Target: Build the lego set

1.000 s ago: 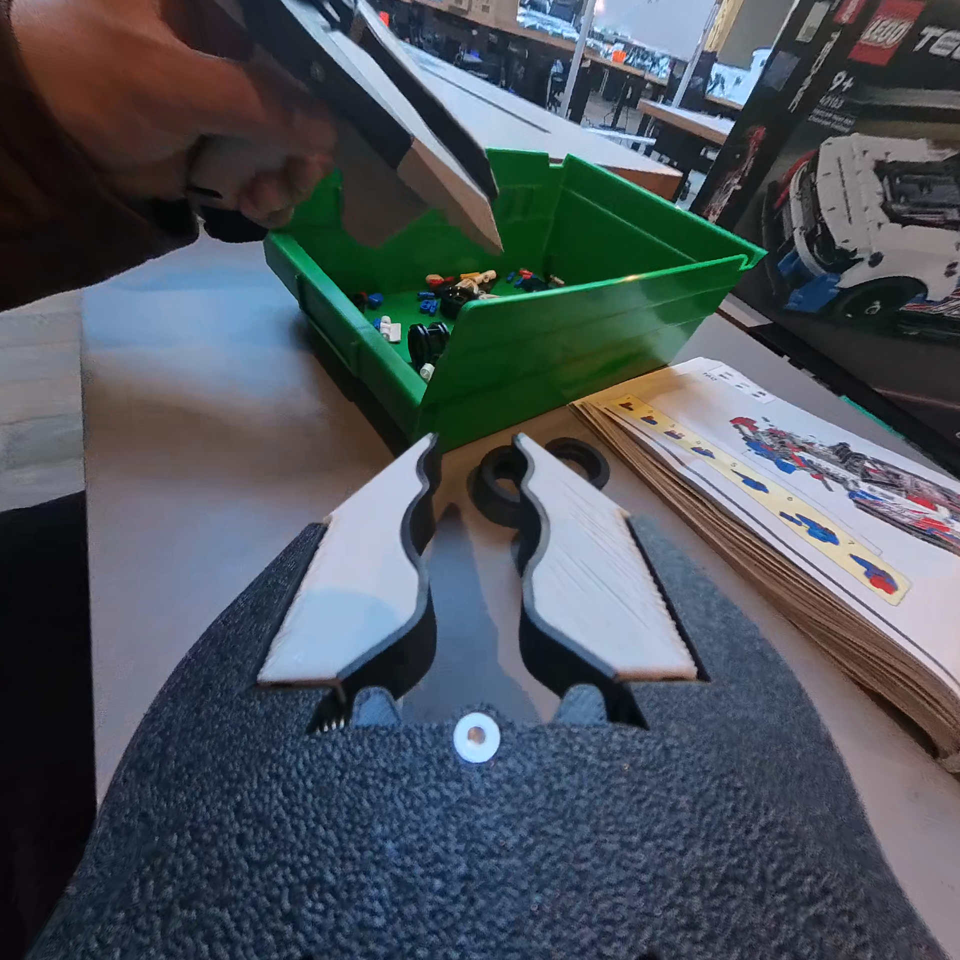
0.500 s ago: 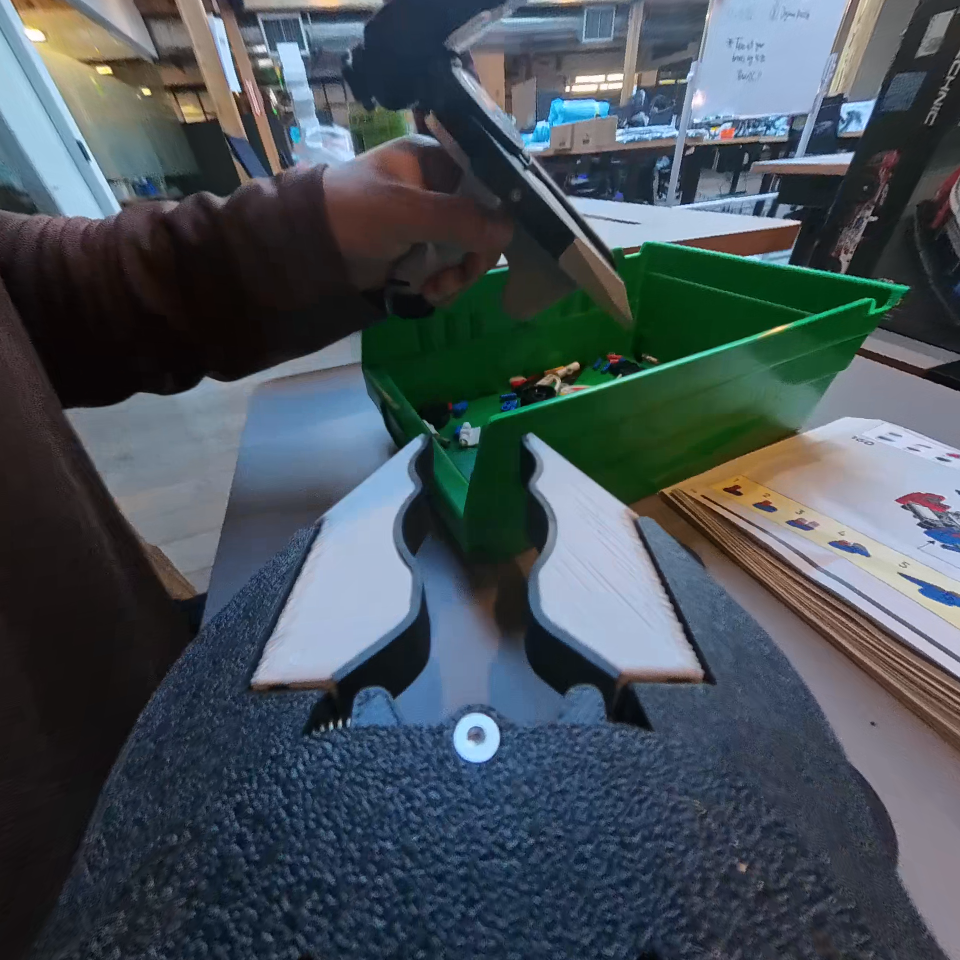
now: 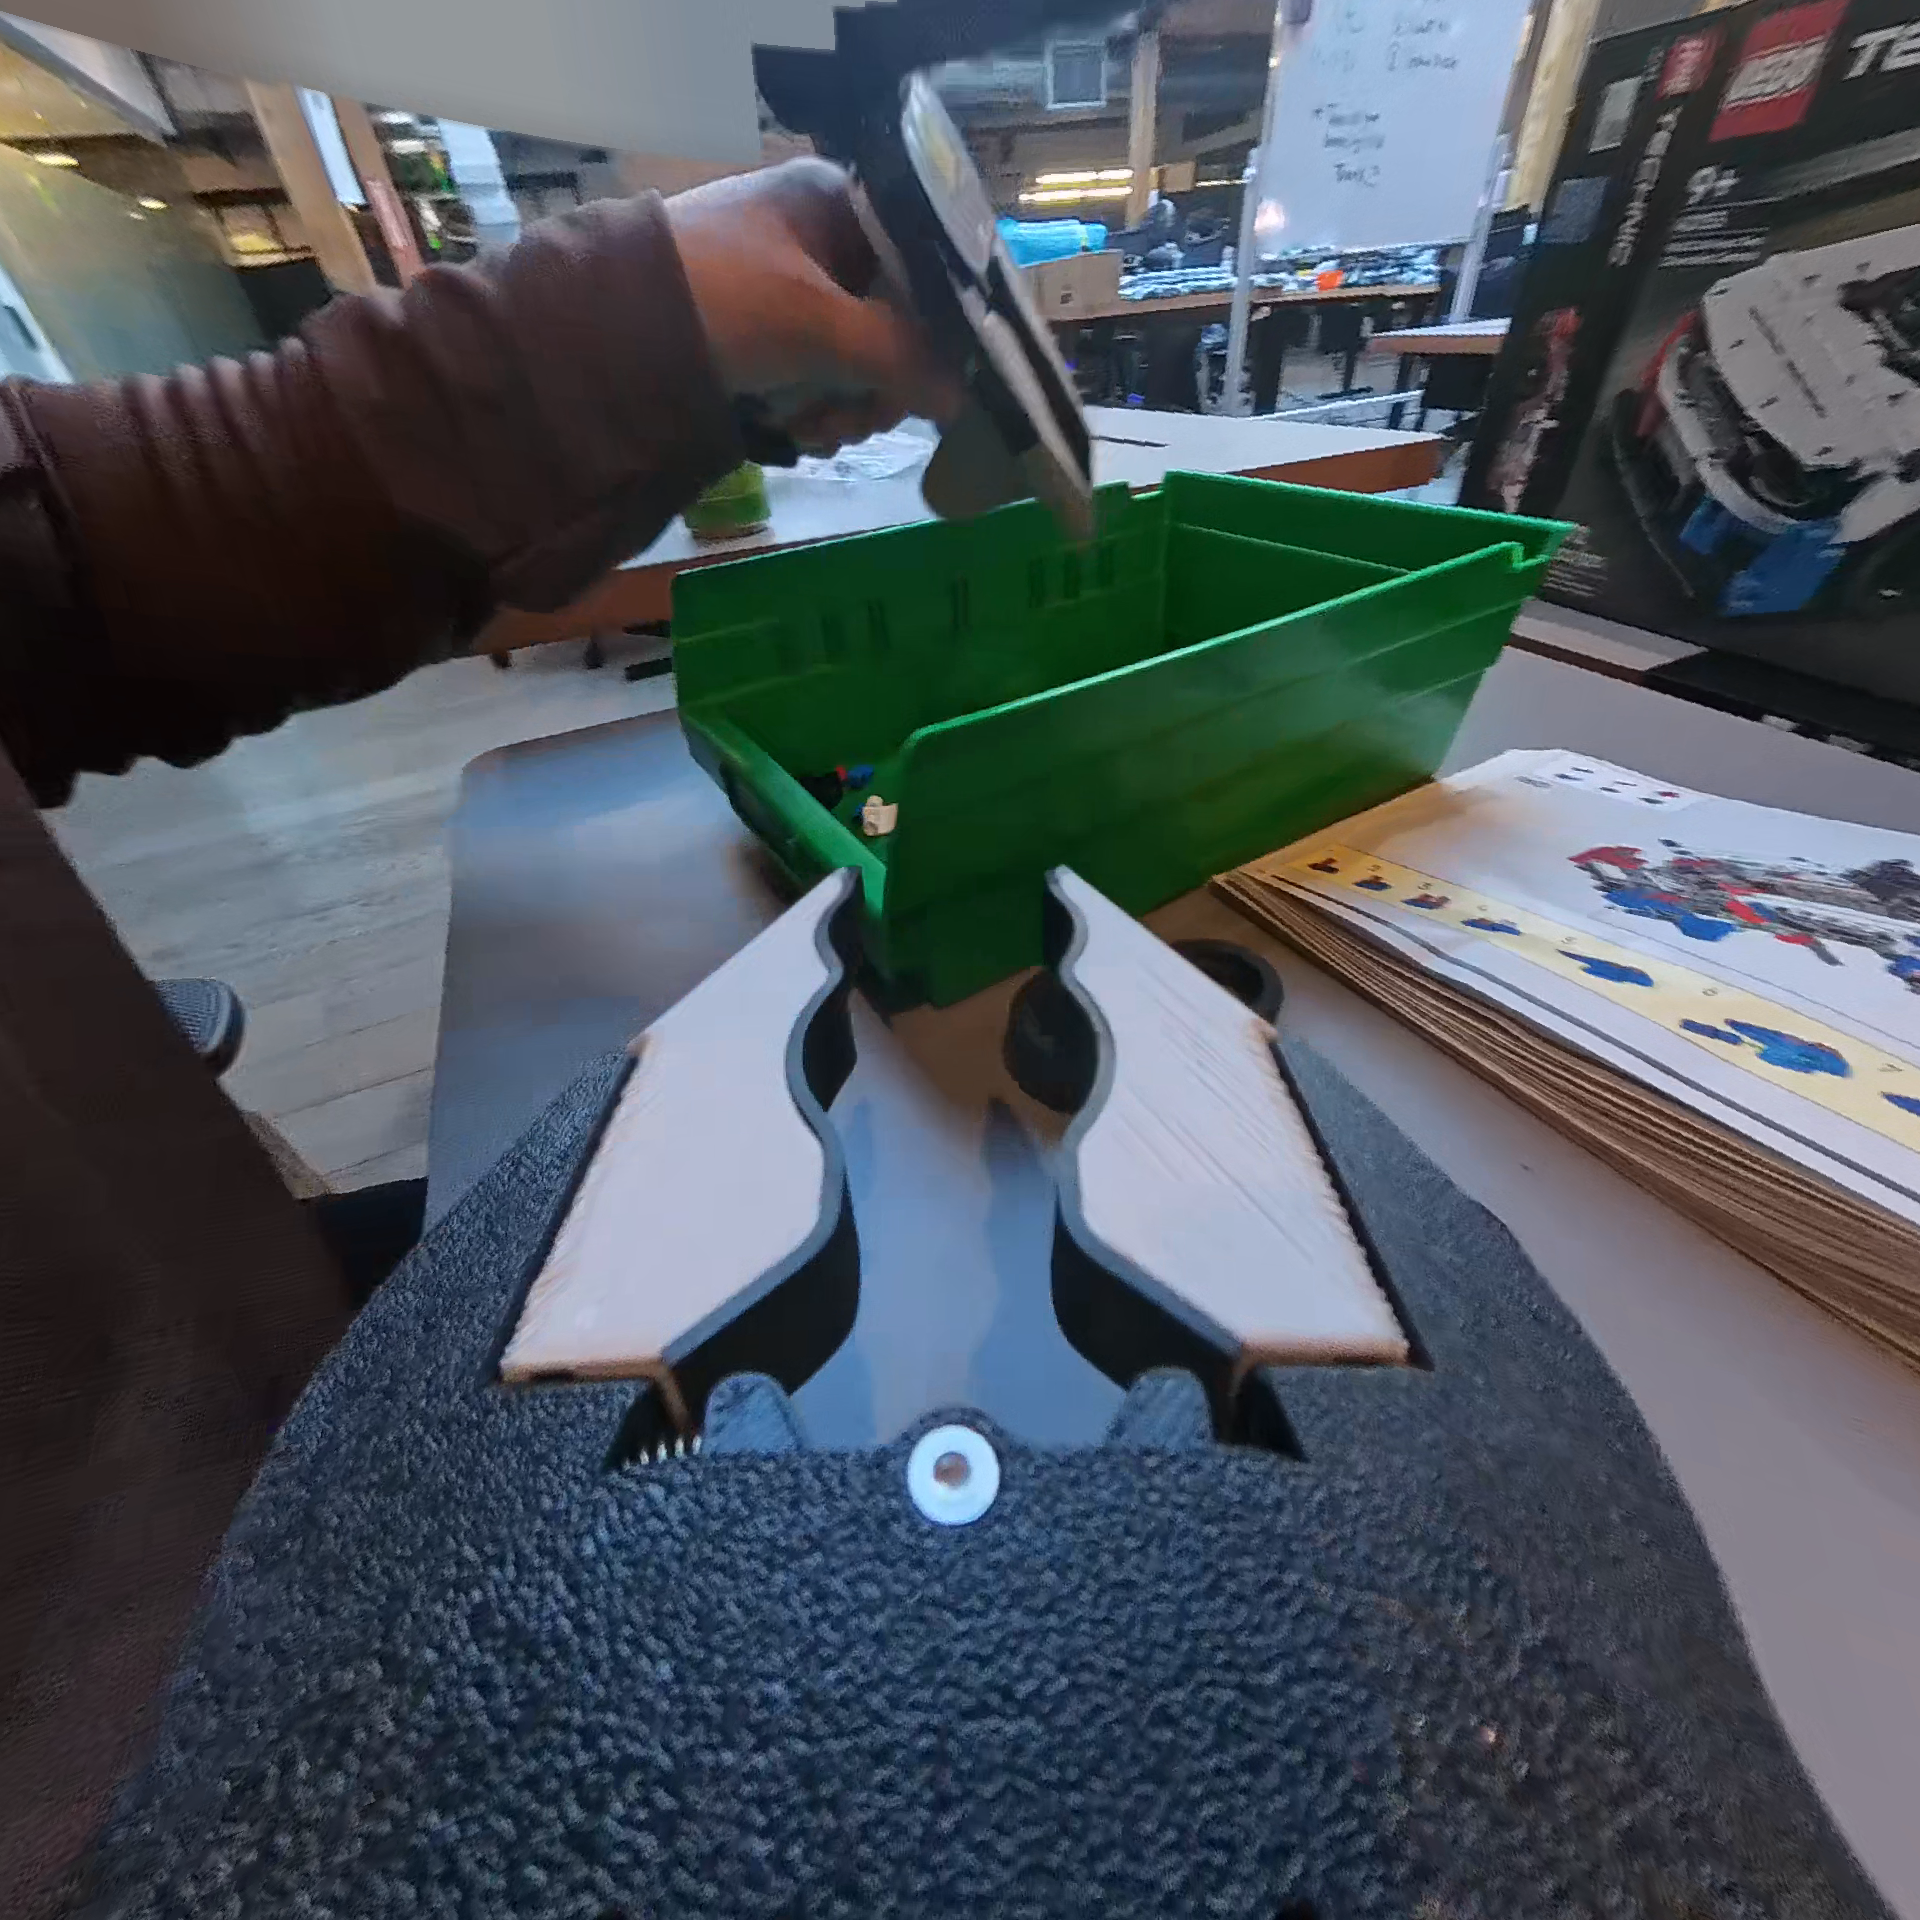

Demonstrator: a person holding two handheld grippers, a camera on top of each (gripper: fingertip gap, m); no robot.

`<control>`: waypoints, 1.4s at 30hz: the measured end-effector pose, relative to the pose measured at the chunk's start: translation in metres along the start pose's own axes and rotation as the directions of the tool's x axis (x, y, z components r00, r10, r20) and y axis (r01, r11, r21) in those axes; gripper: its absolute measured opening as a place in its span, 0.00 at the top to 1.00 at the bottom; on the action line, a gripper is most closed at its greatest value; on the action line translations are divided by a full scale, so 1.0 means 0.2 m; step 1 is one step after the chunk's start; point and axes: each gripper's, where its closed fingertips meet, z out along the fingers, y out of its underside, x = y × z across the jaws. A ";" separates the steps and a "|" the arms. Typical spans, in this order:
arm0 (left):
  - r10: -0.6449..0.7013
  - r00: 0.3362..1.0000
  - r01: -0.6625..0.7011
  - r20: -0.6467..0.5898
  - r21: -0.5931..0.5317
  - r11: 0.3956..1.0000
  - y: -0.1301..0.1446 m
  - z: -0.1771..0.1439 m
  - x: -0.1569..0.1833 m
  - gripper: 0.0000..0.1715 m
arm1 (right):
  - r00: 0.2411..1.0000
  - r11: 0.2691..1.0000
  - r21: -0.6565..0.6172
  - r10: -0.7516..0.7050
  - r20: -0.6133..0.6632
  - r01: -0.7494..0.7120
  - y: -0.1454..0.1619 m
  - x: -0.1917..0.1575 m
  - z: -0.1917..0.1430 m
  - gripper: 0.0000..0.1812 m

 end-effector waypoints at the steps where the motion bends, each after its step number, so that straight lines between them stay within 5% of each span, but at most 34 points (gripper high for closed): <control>1: 0.006 0.999 -0.008 -0.046 -0.046 0.999 0.03 0.03 0.02 0.68 | 1.000 1.000 0.002 -0.003 -0.018 0.003 0.00 0.01 -0.01 0.82; 5: 0.236 0.961 -0.255 -0.143 -0.132 0.958 0.04 0.15 0.11 0.81 | 0.999 1.000 -0.004 -0.010 -0.031 0.010 0.01 0.02 -0.02 0.82; 10: 0.459 0.844 -0.534 -0.276 -0.371 0.759 0.09 0.26 0.07 0.87 | 0.998 0.999 -0.020 -0.048 -0.031 0.047 0.02 0.00 -0.02 0.82; 15: 0.353 0.871 -0.489 -0.341 -0.534 0.689 0.13 0.33 0.03 0.82 | 0.997 0.997 -0.031 -0.071 -0.029 0.070 0.02 -0.02 -0.03 0.82; 30: 0.292 0.866 -0.495 -0.406 -0.617 0.611 0.22 0.43 0.02 0.93 | 0.997 0.997 -0.035 -0.074 -0.035 0.072 0.03 -0.02 -0.05 0.82; 33: 0.364 0.841 -0.540 -0.399 -0.630 0.557 0.22 0.44 -0.01 0.93 | 0.997 0.996 -0.038 -0.076 -0.030 0.075 0.03 -0.02 -0.05 0.83; 37: 0.479 0.792 -0.595 -0.378 -0.652 0.470 0.22 0.44 -0.05 0.82 | 0.997 0.997 -0.035 -0.072 -0.030 0.071 0.03 -0.02 -0.05 0.83; 42: 0.471 0.778 -0.611 -0.415 -0.671 0.419 0.27 0.43 -0.05 0.92 | 0.998 0.998 -0.031 -0.062 -0.026 0.061 0.03 -0.02 -0.05 0.83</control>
